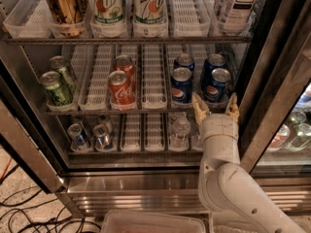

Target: Pick pepsi can from middle shelf of fridge

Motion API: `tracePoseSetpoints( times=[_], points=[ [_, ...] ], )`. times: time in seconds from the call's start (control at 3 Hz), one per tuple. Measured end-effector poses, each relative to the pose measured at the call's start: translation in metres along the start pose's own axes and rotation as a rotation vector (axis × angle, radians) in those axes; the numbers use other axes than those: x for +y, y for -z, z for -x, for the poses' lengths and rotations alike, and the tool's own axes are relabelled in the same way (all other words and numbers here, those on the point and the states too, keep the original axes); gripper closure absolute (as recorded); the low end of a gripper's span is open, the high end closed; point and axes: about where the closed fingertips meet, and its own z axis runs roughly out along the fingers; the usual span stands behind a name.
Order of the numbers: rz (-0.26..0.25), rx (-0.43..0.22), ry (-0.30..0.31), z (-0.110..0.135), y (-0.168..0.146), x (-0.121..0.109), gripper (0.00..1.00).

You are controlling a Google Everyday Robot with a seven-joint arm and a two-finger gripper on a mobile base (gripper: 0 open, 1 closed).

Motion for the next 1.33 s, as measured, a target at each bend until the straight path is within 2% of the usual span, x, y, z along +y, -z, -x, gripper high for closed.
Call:
tracePoseSetpoints(
  times=[0.67,1.33],
  points=[
    [-0.003,-0.006,0.005,0.003,-0.009,0.002,0.31],
    [-0.017,0.008,-0.002,-0.003,-0.027,0.003,0.25]
  ],
)
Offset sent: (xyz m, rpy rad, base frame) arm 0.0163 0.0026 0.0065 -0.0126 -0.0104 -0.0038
